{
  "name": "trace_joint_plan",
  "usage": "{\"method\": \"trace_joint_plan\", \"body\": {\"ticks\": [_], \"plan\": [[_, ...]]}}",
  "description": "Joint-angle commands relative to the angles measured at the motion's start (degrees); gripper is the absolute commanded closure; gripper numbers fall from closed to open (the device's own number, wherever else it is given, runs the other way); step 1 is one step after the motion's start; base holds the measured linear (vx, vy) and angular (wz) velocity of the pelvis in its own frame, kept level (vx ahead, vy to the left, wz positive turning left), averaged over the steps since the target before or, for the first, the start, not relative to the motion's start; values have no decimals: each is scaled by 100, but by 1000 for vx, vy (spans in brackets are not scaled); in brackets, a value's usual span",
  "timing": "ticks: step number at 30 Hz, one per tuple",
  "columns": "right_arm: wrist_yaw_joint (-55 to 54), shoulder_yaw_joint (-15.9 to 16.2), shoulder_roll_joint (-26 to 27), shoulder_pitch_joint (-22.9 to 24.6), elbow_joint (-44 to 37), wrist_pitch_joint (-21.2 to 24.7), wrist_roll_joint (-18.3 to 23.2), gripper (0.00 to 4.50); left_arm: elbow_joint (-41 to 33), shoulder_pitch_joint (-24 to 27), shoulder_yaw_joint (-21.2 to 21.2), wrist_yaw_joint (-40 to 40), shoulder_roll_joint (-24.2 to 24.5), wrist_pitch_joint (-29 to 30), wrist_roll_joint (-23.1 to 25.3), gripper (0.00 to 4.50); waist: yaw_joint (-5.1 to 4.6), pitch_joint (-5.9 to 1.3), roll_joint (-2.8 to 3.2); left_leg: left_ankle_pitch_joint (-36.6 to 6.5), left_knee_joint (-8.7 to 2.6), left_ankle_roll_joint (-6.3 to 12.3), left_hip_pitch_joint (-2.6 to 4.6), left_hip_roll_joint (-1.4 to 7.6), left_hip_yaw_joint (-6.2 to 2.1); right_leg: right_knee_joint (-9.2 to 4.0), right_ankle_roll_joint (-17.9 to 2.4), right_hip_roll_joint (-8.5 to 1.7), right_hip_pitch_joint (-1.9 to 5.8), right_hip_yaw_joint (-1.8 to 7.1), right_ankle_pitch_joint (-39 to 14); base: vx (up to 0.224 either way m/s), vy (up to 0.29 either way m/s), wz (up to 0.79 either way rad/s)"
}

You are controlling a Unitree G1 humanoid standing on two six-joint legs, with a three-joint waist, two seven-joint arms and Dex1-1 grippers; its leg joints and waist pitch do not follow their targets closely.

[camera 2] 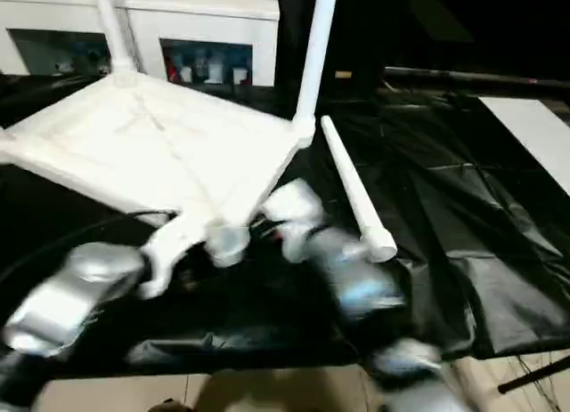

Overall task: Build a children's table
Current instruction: Rotate table base, then pick table leg

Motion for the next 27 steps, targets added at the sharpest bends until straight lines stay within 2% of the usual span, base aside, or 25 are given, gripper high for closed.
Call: {"method": "trace_joint_plan", "body": {"ticks": [1,2,3,4,5,6,7,8,9,10,11,12,13,14,15,16,17,18,19,20,21,22,23,24,27], "plan": [[-110,-259,-135,-60,-358,453,-35,150,-12,-105,-74,12,-108,-279,-68,8,-1,-413,96,-1356,-412,-34,36,44,10,-451,-760,-213,320,240,-1260,0,0,0],[-161,-358,-265,-211,-380,748,-48,150,-37,-100,-67,-8,-165,-346,-111,8,-18,-413,85,-1350,-406,-22,21,36,13,-459,-770,-218,324,236,-1318,0,0,0],[-161,-358,-265,-211,-380,748,-48,150,-37,-100,-67,-8,-165,-346,-111,8,-31,-410,79,-1328,-408,-18,12,32,4,-460,-781,-212,336,231,-1341,0,0,0],[-142,-519,-365,-398,-320,1068,149,150,-77,-85,-66,-50,-188,-413,-138,8,-45,-408,68,-1337,-404,-6,17,35,12,-472,-793,-211,325,232,-1396,0,0,0],[-214,-860,-457,-768,-6,1521,550,150,-196,-51,-65,-167,-144,-424,-190,8,-51,-415,61,-1328,-395,3,28,34,8,-463,-816,-212,329,231,-1400,0,0,0],[-259,-962,-463,-851,62,1657,654,121,-227,-46,-72,-205,-111,-422,-214,0,-39,-433,32,-1193,-369,44,33,35,23,-433,-905,-215,317,239,-1229,0,0,0],[-303,-1000,-466,-908,150,1688,674,121,-258,-40,-71,-231,-87,-406,-229,0,-42,-422,42,-1187,-365,47,37,43,32,-435,-921,-211,297,241,-1207,0,0,0],[-377,-1065,-471,-1003,298,1740,708,121,-310,-31,-69,-275,-47,-378,-254,0,-39,-414,-4,-1155,-364,57,28,40,40,-440,-915,-209,306,237,-1210,0,0,0],[-501,-1179,-523,-1337,828,2047,681,114,-551,10,-64,-510,152,-260,-362,0,-35,-421,16,-1118,-371,25,28,42,19,-401,-967,-227,310,225,-1291,0,0,0],[-515,-1194,-540,-1431,993,2112,662,111,-625,22,-63,-581,209,-218,-393,0,-42,-407,27,-1148,-360,-2,31,39,39,-427,-960,-209,291,227,-1338,0,0,0],[-529,-1218,-548,-1538,1203,2153,666,101,-712,32,-60,-652,264,-144,-436,0,-35,-409,8,-1190,-352,-20,62,46,47,-426,-985,-217,269,227,-1355,0,0,0],[-546,-1244,-547,-1590,1304,2165,665,81,-747,36,-59,-677,285,-111,-452,0,-31,-397,21,-1200,-361,-27,41,38,49,-429,-978,-212,285,228,-1366,0,0,0],[-625,-1337,-549,-1845,1786,2197,634,81,-918,64,-46,-791,399,22,-515,0,-29,-415,-33,-1156,-359,-37,44,48,46,-414,-989,-223,291,221,-1317,0,0,0],[-625,-1337,-549,-1845,1786,2197,634,72,-918,64,-46,-791,399,22,-515,0,-22,-414,-4,-1106,-361,-49,37,44,46,-402,-1034,-220,294,220,-1241,0,0,0],[-689,-1362,-563,-2102,2268,2189,593,72,-1105,84,-35,-883,535,243,-572,0,-21,-361,-15,-1132,-369,-51,32,48,53,-416,-1019,-220,262,224,-1258,0,0,0],[-743,-1336,-585,-2324,2667,2193,563,48,-1273,110,-34,-969,677,402,-621,0,-40,-355,-10,-1215,-373,-70,30,42,39,-381,-1077,-224,266,216,-1330,0,0,0],[-771,-1280,-606,-2500,2992,2163,516,48,-1399,119,-33,-1028,784,564,-666,0,-36,-346,-7,-1240,-369,-72,35,36,46,-401,-1065,-217,256,216,-1375,0,0,0],[-871,-1232,-607,-2787,3491,2125,466,35,-1635,141,18,-1089,984,799,-773,0,-58,-249,-20,-1437,-393,-108,18,38,34,-404,-1038,-221,216,215,-1627,0,0,0],[-945,-1187,-612,-2879,3662,2065,398,35,-1707,136,62,-1084,1037,908,-809,0,-59,-231,-22,-1537,-396,-102,23,28,38,-432,-993,-215,211,216,-1764,0,0,0],[-1056,-1169,-616,-2977,3844,1978,324,28,-1787,134,115,-1084,1098,1024,-855,0,-60,-177,-12,-1654,-404,-133,25,33,30,-456,-908,-225,193,221,-1973,0,0,0],[-1063,-1168,-616,-2983,3855,1973,319,17,-1791,133,118,-1084,1102,1031,-858,0,-60,-176,-6,-1682,-400,-160,29,38,33,-457,-890,-227,183,226,-2029,0,0,0],[-1141,-1157,-620,-3058,4002,1894,263,7,-1847,130,155,-1084,1139,1120,-888,0,-54,-184,-11,-1613,-400,-177,30,38,30,-449,-871,-229,197,226,-1951,0,0,0],[-1202,-1154,-625,-3144,4164,1831,223,7,-1931,137,199,-1112,1224,1211,-921,0,-56,-119,-5,-1600,-413,-192,18,38,29,-444,-884,-227,161,232,-1900,0,0,0],[-1260,-1128,-634,-3222,4318,1792,176,7,-2009,144,243,-1147,1295,1291,-949,0,-60,-104,0,-1613,-422,-183,12,33,24,-443,-894,-210,167,230,-1871,0,0,0],[-986,-1036,-620,-3474,4821,1893,126,7,-2277,151,430,-1237,1542,1540,-1141,0,-66,-49,18,-1141,-401,-112,-41,18,31,-352,-1075,-185,180,239,-1071,0,0,0]]}}
